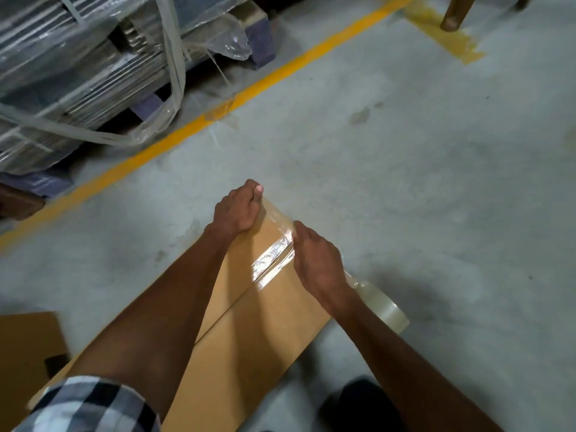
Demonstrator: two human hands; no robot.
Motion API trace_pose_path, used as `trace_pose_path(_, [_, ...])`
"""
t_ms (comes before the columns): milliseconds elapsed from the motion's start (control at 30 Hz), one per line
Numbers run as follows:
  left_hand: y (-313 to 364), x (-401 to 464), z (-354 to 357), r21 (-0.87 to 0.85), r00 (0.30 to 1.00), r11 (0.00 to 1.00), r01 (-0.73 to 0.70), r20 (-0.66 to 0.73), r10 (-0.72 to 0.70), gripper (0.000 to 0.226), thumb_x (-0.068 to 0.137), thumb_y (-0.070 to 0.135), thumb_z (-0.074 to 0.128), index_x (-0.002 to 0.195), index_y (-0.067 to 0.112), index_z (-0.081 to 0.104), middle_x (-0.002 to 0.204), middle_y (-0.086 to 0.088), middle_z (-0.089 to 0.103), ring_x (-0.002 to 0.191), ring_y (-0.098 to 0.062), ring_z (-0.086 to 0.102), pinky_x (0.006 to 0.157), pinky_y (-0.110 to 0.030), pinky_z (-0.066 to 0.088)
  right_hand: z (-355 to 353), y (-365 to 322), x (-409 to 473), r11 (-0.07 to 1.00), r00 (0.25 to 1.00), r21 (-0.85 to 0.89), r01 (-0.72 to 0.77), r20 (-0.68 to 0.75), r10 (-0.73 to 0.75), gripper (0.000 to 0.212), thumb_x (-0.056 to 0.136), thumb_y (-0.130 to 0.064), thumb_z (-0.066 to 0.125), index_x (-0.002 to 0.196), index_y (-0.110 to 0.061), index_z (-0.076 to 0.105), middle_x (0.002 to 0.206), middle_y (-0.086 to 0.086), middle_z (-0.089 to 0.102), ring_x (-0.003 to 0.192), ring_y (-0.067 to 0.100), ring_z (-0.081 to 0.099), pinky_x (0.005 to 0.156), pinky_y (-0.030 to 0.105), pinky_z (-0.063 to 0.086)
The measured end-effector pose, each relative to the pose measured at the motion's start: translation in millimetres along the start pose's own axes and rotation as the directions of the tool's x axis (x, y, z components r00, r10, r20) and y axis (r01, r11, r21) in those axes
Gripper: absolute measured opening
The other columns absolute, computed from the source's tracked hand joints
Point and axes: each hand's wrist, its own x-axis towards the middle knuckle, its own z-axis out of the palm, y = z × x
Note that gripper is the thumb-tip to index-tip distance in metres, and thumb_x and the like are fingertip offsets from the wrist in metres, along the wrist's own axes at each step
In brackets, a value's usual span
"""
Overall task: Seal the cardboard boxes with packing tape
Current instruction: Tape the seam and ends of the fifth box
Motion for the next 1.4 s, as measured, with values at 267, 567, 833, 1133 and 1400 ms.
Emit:
trace_pose_path(267, [0.8,13.5,-6.4,-0.153,0.965,0.961,0.231,0.158,-0.207,0.057,0.105,0.058,0.019,0.123,0.031,0.065,0.147,-0.006,0.055,0.134,-0.033,0.049,0.114,-0.048,0.036,-11.2,73.3,-86.7,0.95,1.0,-0.311,0.004,0.002,-0.004,0.022,0.079,-0.014,0.074,0.099,-0.016,0.067,0.085,0.001,0.073,0.081,0.024,0.073,0.096,0.055,0.054])
trace_pose_path(567, [33.5,-66.6,-9.9,0.073,0.964,0.962,0.263,0.015,-0.264,0.105,0.084,0.093,0.021,0.163,0.031,-0.009,0.17,-0.012,-0.019,0.156,-0.038,-0.015,0.116,-0.065,-0.016,-26.6,88.0,-72.9,0.964,0.978,-0.256,0.072,0.206,-0.018,0.112,0.075,-0.075,-0.03,0.14,-0.025,0.046,0.11,0.004,0.072,0.1,0.029,0.069,0.081,0.04,0.052])
trace_pose_path(833, [56.7,-243.0,84.8,0.249,0.998,0.967,0.053,0.03,-0.062,0.14,0.052,0.08,0.07,0.165,0.022,0.011,0.171,-0.017,-0.008,0.156,-0.047,-0.007,0.114,-0.078,0.007,-28.5,76.3,-70.5,0.984,0.979,-0.176,-0.022,0.194,0.057,0.063,0.1,-0.064,0.013,0.134,-0.028,0.052,0.108,0.009,0.073,0.104,0.031,0.068,0.085,0.039,0.05])
trace_pose_path(1133, [-2.0,-213.7,53.6,0.335,0.989,0.934,-0.125,0.112,0.092,0.144,0.054,0.076,0.073,0.164,0.031,-0.007,0.17,-0.007,-0.021,0.155,-0.04,-0.018,0.118,-0.073,0.008,-13.7,44.7,-81.6,0.991,0.965,0.018,-0.129,0.231,0.121,0.056,0.105,-0.055,0.023,0.12,-0.016,0.061,0.11,0.014,0.072,0.107,0.037,0.066,0.086,0.04,0.048])
trace_pose_path(1400, [-43.6,-177.7,10.1,0.476,0.993,0.872,-0.115,0.06,0.099,0.141,0.06,0.039,0.093,0.163,0.038,-0.004,0.169,-0.009,-0.023,0.156,-0.038,-0.018,0.121,-0.065,-0.007,24.1,-0.6,-82.0,0.883,0.906,0.382,-0.274,0.411,0.103,0.045,0.109,-0.047,0.035,0.135,-0.016,0.056,0.13,0.011,0.065,0.122,0.034,0.058,0.09,0.032,0.04])
